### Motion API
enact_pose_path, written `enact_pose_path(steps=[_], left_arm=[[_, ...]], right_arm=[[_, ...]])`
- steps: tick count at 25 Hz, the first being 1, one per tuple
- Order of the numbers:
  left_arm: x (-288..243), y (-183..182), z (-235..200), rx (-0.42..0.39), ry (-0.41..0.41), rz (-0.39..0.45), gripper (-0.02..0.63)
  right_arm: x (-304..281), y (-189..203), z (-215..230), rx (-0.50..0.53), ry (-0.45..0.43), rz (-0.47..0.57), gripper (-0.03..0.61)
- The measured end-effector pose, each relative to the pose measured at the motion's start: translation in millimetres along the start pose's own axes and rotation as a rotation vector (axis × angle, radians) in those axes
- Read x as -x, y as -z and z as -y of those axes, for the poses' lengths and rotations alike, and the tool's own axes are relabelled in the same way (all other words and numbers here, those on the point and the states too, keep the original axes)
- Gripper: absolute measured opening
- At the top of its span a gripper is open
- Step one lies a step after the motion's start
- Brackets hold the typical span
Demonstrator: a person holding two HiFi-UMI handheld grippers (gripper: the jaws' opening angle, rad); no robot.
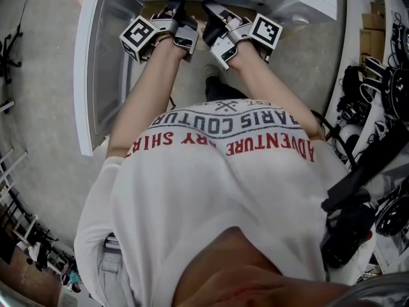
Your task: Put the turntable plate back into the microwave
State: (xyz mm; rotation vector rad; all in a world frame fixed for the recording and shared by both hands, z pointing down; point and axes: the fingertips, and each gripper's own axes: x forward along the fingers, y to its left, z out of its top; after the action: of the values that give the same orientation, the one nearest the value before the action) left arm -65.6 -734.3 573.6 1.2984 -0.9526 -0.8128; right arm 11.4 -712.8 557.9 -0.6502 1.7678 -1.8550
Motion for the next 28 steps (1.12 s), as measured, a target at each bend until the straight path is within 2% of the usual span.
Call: enact_pose_path(steps=[6,15,23,28], left_arm=[[-9,5,-3,-0.012,-0.036,-0.018,0.031],[-16,-17,-12,0.044,-0.088,-0.018,0.031],[-18,-13,-9,0.042,-0.043,-0.059,0.032],[-19,-14,-8,0.031,-0.025,-0.058,0.032]], right_arm=[[3,-1,0,0.001,0.003,0.005,0.029],[-12,-5,12,-0.003,0.015,0.031,0.029],[-24,-11,19,0.017,0.003,0.058,0.051],[-33,-13,22,0.036,0.029,0.063,0.052]])
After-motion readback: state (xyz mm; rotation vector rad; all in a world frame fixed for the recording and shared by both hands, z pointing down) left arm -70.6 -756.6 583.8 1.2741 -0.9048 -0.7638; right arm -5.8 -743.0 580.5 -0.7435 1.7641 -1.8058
